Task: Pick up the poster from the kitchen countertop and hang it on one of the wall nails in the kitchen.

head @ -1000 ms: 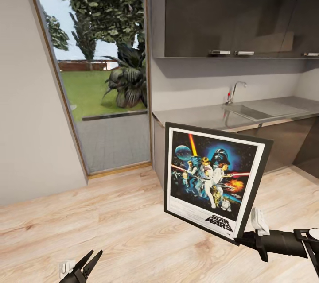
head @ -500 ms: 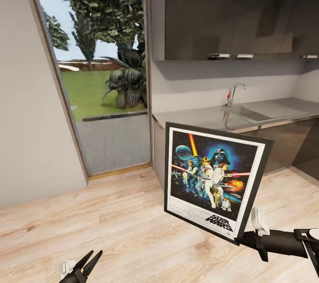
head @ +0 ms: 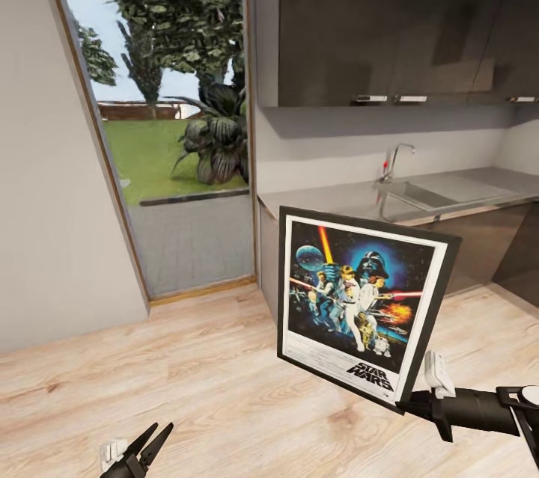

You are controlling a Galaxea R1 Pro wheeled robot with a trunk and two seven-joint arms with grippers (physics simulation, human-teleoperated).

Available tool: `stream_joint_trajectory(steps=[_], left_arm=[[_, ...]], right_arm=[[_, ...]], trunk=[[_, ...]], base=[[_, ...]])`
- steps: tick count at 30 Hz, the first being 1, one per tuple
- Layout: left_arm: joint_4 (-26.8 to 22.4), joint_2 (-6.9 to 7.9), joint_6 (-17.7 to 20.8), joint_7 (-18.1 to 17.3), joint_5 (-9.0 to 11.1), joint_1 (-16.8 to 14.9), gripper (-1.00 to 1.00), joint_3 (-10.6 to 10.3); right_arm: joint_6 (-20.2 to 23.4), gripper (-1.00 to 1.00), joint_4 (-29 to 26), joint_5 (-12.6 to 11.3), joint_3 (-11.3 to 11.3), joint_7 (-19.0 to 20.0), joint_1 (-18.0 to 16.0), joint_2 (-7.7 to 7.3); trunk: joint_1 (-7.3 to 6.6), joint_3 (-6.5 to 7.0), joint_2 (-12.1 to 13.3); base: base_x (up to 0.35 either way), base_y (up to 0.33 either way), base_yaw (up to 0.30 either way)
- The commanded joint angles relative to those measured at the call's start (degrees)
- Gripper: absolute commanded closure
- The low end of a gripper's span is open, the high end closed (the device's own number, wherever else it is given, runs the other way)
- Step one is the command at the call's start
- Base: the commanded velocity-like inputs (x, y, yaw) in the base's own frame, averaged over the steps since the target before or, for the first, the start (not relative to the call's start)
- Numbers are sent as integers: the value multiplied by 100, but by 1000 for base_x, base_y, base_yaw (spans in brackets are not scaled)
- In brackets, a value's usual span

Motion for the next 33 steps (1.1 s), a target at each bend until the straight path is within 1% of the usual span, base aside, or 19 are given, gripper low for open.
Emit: stream_joint_trajectory(steps=[1,4,8,33], left_arm=[[5,0,-33,-15,-37,-4,-100,44],[5,0,-33,-15,-39,-5,-100,44],[5,0,-33,-15,-39,-5,-100,44],[5,-8,-33,-15,-39,-4,-100,42]], right_arm=[[69,100,-4,25,-8,32,-5,17],[66,100,6,27,-8,22,-5,49],[66,100,21,27,-3,20,-5,54],[67,100,1,23,-6,29,-5,56]], trunk=[[-22,12,37],[-88,66,157],[-176,137,318],[-725,586,1320]], base=[[0,0,0],[0,0,0],[0,0,0],[0,0,0]])
